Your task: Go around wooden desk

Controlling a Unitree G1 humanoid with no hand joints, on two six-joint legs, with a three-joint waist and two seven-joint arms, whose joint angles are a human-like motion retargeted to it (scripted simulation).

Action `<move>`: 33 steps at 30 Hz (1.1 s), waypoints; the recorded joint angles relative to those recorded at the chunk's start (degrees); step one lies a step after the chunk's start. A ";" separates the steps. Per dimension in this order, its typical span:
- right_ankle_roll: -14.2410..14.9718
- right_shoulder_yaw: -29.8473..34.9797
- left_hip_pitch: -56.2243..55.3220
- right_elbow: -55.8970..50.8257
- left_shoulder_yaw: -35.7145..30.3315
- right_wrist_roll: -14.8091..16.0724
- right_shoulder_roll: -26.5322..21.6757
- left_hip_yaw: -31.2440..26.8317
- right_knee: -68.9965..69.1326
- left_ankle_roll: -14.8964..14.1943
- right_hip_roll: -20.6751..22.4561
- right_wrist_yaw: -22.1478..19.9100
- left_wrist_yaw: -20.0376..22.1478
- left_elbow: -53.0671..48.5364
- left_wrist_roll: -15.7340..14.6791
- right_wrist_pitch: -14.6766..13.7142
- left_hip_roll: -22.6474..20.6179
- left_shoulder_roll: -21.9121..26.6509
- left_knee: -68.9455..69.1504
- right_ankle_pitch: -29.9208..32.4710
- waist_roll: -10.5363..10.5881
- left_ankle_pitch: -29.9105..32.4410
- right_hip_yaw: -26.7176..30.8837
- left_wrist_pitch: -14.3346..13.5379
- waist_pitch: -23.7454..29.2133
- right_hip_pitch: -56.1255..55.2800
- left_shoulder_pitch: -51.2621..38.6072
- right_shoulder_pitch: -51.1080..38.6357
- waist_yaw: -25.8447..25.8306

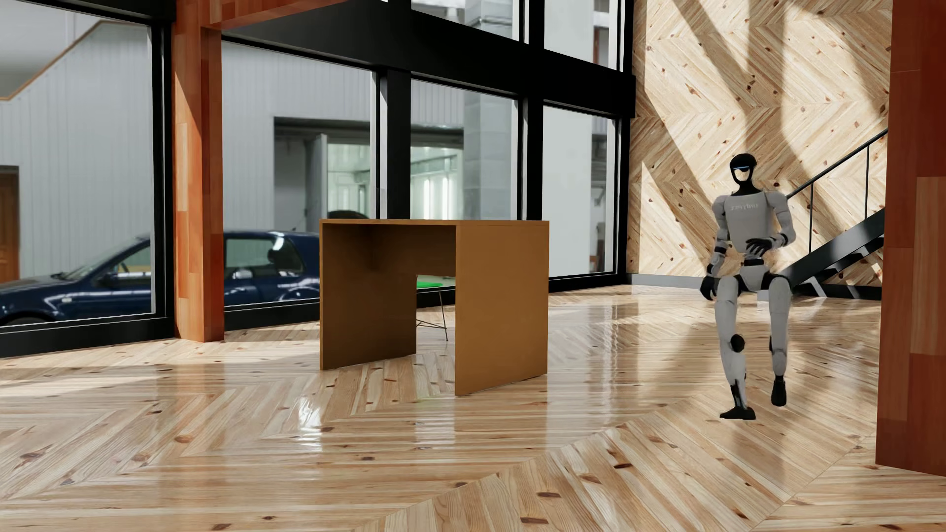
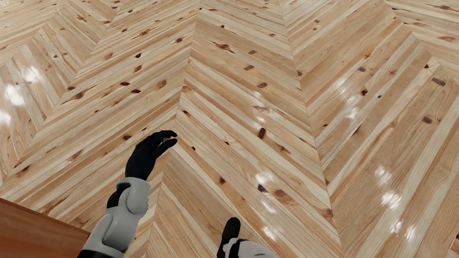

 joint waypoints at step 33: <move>9.40 -0.13 -1.16 11.20 18.02 4.69 -4.54 13.32 -4.71 -9.79 0.27 -1.98 -3.45 11.29 -2.76 0.61 12.90 -1.68 -7.93 1.77 0.51 -6.90 5.50 4.14 1.46 -4.07 10.10 -12.73 1.08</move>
